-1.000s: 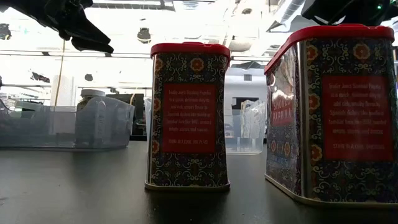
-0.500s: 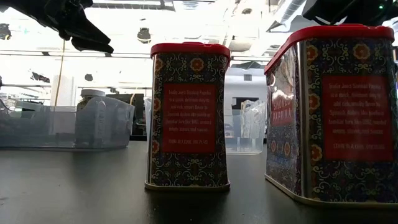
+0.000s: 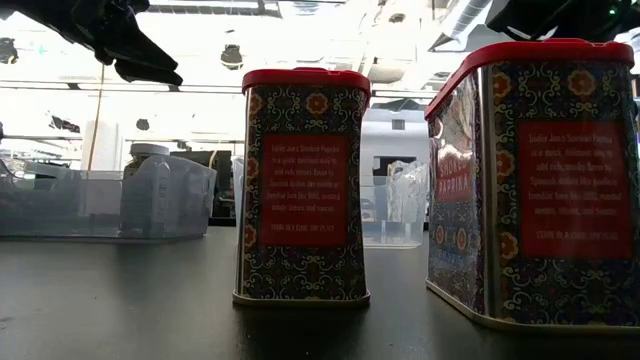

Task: Sort spices by type
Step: Put the top red seasoning can into the white bin

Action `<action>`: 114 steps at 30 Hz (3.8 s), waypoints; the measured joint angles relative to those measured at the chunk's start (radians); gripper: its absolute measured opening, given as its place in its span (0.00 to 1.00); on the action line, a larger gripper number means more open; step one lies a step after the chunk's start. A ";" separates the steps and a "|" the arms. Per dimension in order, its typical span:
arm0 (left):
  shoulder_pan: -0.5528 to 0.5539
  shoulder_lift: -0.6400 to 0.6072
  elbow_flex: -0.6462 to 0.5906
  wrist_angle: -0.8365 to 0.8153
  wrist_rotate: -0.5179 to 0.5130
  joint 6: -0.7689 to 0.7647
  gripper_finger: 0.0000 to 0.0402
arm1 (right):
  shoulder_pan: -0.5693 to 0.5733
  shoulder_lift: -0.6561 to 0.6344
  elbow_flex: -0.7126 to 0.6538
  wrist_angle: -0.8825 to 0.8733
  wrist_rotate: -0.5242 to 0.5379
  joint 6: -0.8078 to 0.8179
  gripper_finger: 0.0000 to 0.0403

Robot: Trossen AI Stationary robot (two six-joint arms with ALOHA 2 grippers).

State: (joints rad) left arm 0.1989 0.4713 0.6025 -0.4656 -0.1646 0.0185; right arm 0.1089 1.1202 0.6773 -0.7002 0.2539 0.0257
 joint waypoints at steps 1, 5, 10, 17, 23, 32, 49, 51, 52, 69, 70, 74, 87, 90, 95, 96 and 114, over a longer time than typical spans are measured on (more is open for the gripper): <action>0.000 0.000 0.000 0.000 0.000 0.000 0.67 | 0.000 0.000 0.000 0.000 0.000 0.000 0.65; 0.000 0.000 0.000 0.000 0.000 0.000 0.67 | 0.000 0.000 0.000 0.000 0.000 0.000 0.66; 0.000 0.000 0.000 0.000 0.000 0.000 0.67 | 0.000 0.000 0.000 0.000 0.000 0.000 0.66; 0.000 0.000 0.000 0.000 0.000 0.000 0.67 | 0.000 0.000 0.000 0.000 0.000 0.000 0.66; 0.000 0.000 0.000 0.000 0.000 -0.001 0.67 | 0.000 0.000 0.000 0.000 0.000 0.000 0.66; 0.000 0.000 0.000 0.000 0.000 0.000 0.67 | 0.000 0.000 0.000 0.000 0.001 0.000 0.66; 0.000 0.000 0.000 0.000 0.000 0.003 0.67 | 0.000 0.000 0.000 -0.001 0.002 0.000 0.66; 0.000 0.000 0.000 0.000 0.000 0.003 0.67 | 0.000 0.000 0.000 -0.001 0.002 0.000 0.66; 0.000 0.000 0.000 0.000 0.000 0.003 0.67 | 0.000 0.000 0.000 -0.001 0.002 0.000 0.66; 0.000 0.000 0.000 0.000 0.000 0.003 0.67 | 0.000 0.000 0.000 -0.001 0.010 0.003 0.66; 0.000 0.000 0.000 0.000 0.000 0.003 0.67 | 0.000 0.000 0.000 -0.002 0.010 0.002 0.66; 0.000 0.000 0.000 0.000 0.000 0.003 0.67 | 0.000 0.000 0.000 -0.001 0.010 0.001 0.66; 0.000 0.000 0.000 -0.001 0.000 0.001 0.67 | 0.000 0.000 0.000 -0.001 0.010 0.000 0.66; 0.000 0.000 0.000 -0.010 0.000 -0.002 0.67 | 0.000 0.000 0.000 -0.002 0.010 0.000 0.66; 0.000 0.000 0.000 -0.053 0.000 -0.023 0.67 | 0.000 0.000 0.000 -0.001 0.010 0.000 0.66; 0.000 0.000 0.000 -0.061 0.000 -0.027 0.67 | 0.000 0.000 0.000 -0.001 0.010 0.000 0.66; 0.000 0.000 0.000 -0.075 0.000 -0.034 0.67 | 0.000 0.000 0.000 0.002 0.010 0.001 0.66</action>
State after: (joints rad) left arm 0.1989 0.4709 0.6025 -0.5408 -0.1646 -0.0158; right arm 0.1088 1.1198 0.6777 -0.6980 0.2638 0.0265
